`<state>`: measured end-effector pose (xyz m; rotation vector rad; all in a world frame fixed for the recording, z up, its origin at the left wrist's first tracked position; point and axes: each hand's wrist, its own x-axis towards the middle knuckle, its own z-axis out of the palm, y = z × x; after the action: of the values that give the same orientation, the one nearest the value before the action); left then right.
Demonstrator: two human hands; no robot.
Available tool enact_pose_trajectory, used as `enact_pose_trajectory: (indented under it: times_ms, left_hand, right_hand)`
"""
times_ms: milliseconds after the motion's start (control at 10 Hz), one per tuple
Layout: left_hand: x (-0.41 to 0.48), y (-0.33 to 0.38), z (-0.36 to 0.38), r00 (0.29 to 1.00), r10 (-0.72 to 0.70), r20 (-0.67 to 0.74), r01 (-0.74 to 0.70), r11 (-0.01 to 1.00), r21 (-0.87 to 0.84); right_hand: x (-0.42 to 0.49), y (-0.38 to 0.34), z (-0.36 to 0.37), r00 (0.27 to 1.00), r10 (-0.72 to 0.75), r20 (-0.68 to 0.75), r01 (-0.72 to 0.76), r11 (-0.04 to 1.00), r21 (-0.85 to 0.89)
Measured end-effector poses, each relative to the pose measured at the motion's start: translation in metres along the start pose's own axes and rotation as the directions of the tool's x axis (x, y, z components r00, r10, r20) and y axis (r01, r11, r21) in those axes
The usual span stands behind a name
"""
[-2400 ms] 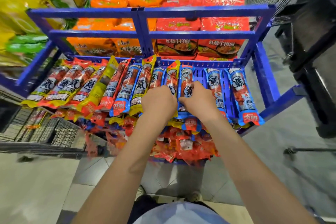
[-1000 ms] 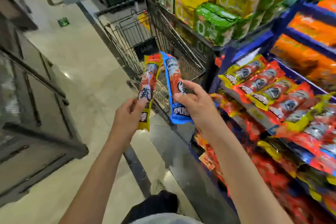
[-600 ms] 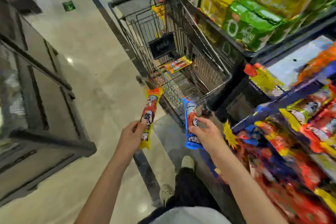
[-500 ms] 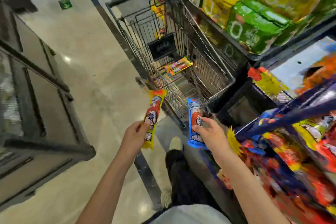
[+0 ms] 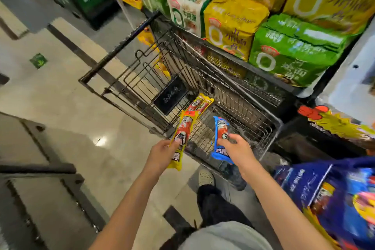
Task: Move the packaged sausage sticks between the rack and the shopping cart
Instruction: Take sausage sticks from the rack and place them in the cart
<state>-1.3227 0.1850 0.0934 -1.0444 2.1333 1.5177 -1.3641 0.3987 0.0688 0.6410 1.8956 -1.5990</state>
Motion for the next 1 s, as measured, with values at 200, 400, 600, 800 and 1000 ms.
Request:
enact_pose_trajectory:
  times_ms: [200,400,600,800,1000]
  left_hand:
    - [0.096,0.062,0.005,0.994,0.010,0.107,-0.035,0.972,0.234]
    - [0.187,0.077,0.035,0.969,-0.050,0.240,-0.075,0.872,0.484]
    - [0.286,0.082,0.093,0.924,-0.005,0.383,-0.254,0.741,0.621]
    - [0.379,0.052,0.129,0.912,-0.091,0.401,-0.239,0.676,0.697]
    - [0.462,-0.015,0.153,0.897,-0.187,0.402,-0.129,0.757,0.641]
  right_hand:
    - [0.062,-0.046,0.001,0.991,0.123,-0.049,-0.120,0.991,0.062]
    - [0.119,-0.054,0.012,0.956,0.221,-0.195,-0.181,0.962,0.203]
    - [0.194,-0.030,0.042,0.874,0.327,-0.359,-0.272,0.942,0.197]
    - [0.282,0.018,0.075,0.809,0.417,-0.414,-0.406,0.906,0.119]
    - [0.345,0.061,0.101,0.739,0.512,-0.438,-0.563,0.826,0.016]
